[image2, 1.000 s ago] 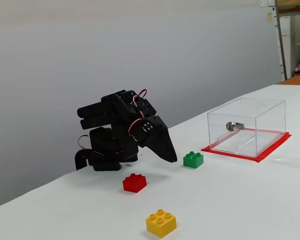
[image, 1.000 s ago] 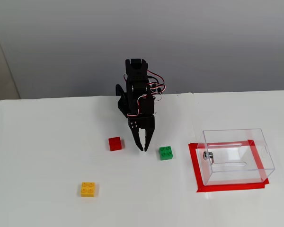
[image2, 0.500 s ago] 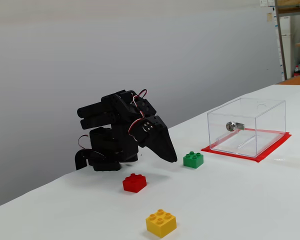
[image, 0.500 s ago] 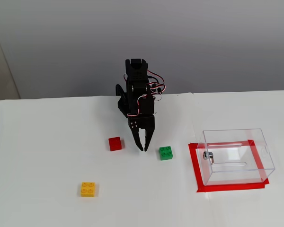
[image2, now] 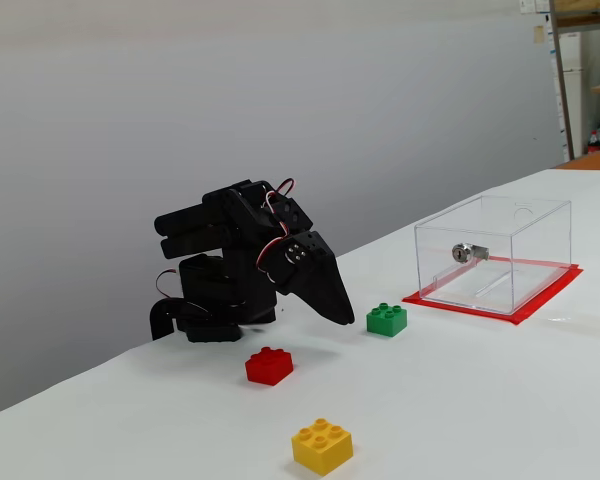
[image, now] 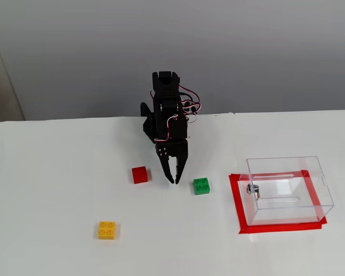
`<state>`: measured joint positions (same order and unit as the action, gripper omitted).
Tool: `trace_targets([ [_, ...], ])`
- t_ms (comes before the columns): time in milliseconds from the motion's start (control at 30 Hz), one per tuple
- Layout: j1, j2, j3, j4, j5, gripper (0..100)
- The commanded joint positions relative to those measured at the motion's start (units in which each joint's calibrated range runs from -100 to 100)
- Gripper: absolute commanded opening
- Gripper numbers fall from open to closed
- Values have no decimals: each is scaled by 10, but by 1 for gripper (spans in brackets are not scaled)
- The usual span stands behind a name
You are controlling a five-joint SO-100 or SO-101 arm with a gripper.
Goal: Pick the yellow lego brick and place it into the transparent box
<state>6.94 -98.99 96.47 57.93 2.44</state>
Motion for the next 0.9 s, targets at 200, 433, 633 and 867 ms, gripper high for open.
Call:
trace_targets([
  [200,5,-7,5,-8,-1,2],
  [433,5,-7,5,-8,-1,2],
  [633,5,-7,5,-8,-1,2],
  [867,6,-7,6,-9,0,2],
])
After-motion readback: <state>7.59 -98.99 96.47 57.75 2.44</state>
